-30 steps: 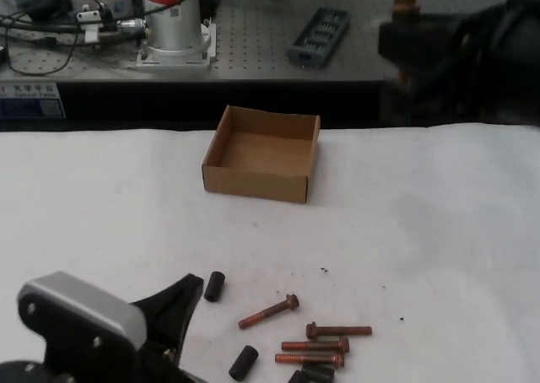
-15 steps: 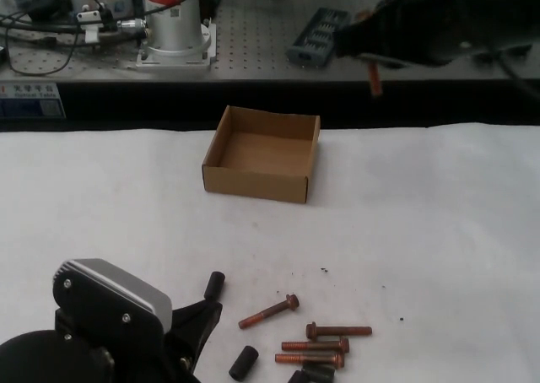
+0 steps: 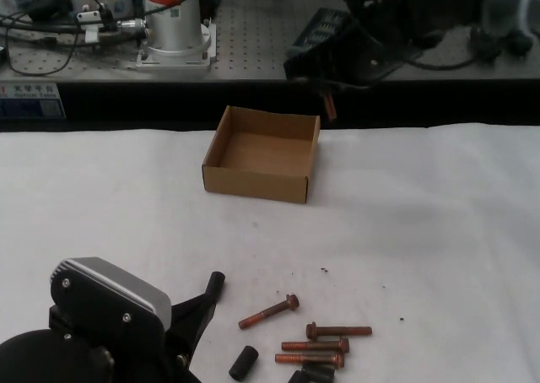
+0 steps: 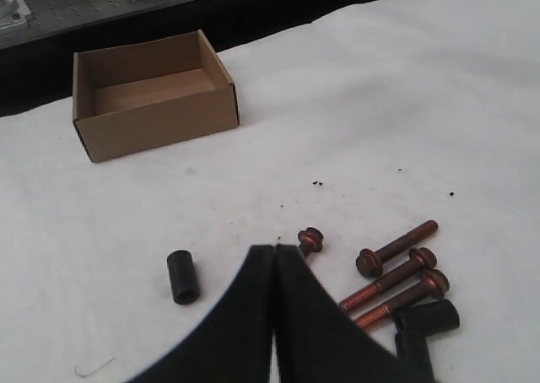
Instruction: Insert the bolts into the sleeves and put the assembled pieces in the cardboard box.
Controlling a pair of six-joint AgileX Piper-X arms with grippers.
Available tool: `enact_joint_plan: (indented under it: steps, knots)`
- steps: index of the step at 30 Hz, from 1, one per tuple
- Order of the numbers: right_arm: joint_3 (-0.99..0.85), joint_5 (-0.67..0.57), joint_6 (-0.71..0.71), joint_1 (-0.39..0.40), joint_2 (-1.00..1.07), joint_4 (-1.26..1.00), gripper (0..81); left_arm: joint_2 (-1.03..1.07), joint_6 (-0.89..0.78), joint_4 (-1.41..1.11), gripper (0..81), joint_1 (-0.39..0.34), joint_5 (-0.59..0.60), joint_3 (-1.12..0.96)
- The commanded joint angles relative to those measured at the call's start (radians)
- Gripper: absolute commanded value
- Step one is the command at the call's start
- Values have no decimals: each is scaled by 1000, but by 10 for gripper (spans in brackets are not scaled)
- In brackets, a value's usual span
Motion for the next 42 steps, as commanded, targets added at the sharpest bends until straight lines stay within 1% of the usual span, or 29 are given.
enact_joint_plan:
  steps: [1, 4, 9, 17, 22, 26, 28, 32, 40, 42]
  knots:
    - [-140, -63, 46, -18, 96, 9, 55, -9, 15, -3, 3, 3, -26, -10]
    - [-214, -110, 86, -22, 161, 12, 55, -9, 15, -3, 3, 3, -27, -10]
    - [-284, -112, 98, -22, 257, 12, 55, -9, 15, -3, 3, 3, -27, -10]
    - [-322, -112, 132, -47, 375, -1, 55, -9, 22, -3, 3, 3, -27, -10]
    - [-322, -136, 145, -64, 412, -29, 55, -9, 23, -3, 3, 3, -27, -10]
    - [-318, -218, 197, -66, 431, -105, 55, -9, 32, -3, 3, 3, -27, -10]
    - [-319, -238, 214, -66, 434, -141, 55, -9, 43, -3, 3, 3, -27, -10]
    - [-319, -237, 224, -56, 434, -167, 55, -9, 44, -3, 3, 3, -27, -10]
    - [-319, -230, 218, -52, 447, -132, 53, -9, 44, -3, 3, 3, -27, -10]
    - [-319, -232, 219, -52, 452, -126, 29, -9, 44, -3, 3, 3, -27, -10]
